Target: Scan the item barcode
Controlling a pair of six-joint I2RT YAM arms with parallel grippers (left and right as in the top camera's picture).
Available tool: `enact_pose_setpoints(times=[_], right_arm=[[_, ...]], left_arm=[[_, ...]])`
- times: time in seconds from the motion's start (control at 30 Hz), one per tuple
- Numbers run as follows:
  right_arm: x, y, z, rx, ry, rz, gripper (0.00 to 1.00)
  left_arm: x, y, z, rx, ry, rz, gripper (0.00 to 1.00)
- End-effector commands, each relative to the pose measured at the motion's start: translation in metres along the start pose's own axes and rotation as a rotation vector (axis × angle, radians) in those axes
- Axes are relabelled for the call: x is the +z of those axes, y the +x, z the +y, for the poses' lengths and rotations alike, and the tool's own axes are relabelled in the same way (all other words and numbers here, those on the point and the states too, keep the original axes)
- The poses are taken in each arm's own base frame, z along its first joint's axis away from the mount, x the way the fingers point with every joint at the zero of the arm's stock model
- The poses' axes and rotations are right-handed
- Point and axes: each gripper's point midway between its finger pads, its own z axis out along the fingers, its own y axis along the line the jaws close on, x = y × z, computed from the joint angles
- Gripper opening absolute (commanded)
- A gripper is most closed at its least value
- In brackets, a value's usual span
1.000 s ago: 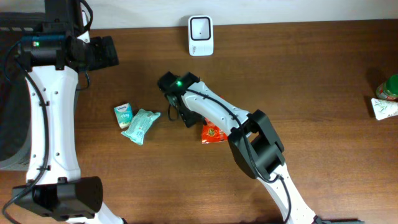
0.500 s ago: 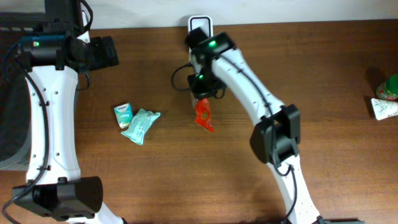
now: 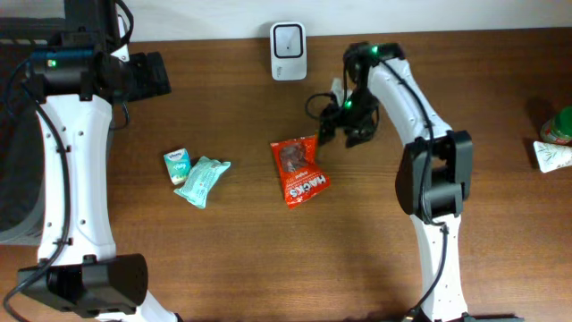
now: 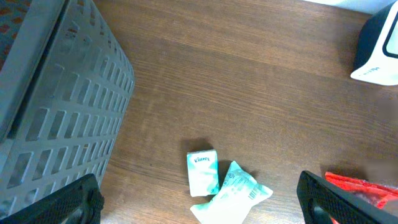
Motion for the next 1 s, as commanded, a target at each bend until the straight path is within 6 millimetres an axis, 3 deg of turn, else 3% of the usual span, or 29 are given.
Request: enact_pose_setpoints(times=[0.0,0.07,0.13,0.27,0.37,0.4,0.53,0.7,0.77,0.87,0.97], right_arm=[[-0.038,0.008,0.013,-0.046,0.077,-0.046,0.80],[-0.029,0.020,0.020,-0.052,0.074,0.008,0.80],[-0.006,0.032,0.041,-0.123,0.075,0.063,0.80],[0.032,0.040,0.064,-0.174,0.047,0.102,0.85],[0.050,0.044,0.068,-0.194,0.047,0.119,0.83],[0.053,0.044,0.064,-0.205,0.084,0.119,0.78],[0.059,0.040,0.056,-0.234,0.247,0.088,0.77],[0.084,0.037,0.066,-0.212,0.287,0.041,0.74],[0.092,0.035,0.061,-0.202,0.290,0.031,0.63],[0.091,0.028,0.056,-0.162,0.326,-0.009,0.18],[0.058,0.009,0.075,-0.177,0.298,-0.095,0.04]], left_arm=[[-0.004,-0.004,0.002,-0.015,-0.005,-0.016,0.99],[-0.004,-0.004,0.002,-0.015,-0.005,-0.016,0.99],[-0.004,-0.004,0.002,-0.015,-0.005,-0.016,0.99],[-0.004,-0.004,0.002,-0.015,-0.005,-0.016,0.99],[-0.004,-0.004,0.002,-0.015,-0.005,-0.016,0.99],[-0.004,-0.004,0.002,-0.015,-0.005,-0.016,0.99],[-0.005,-0.003,-0.001,-0.010,-0.002,-0.016,0.99],[-0.005,-0.004,0.000,-0.011,-0.002,-0.016,0.99],[-0.005,-0.004,0.000,-0.011,-0.002,-0.016,0.99],[-0.005,-0.004,0.000,-0.011,-0.002,-0.016,0.99],[-0.005,-0.004,0.000,-0.011,-0.002,-0.016,0.99]])
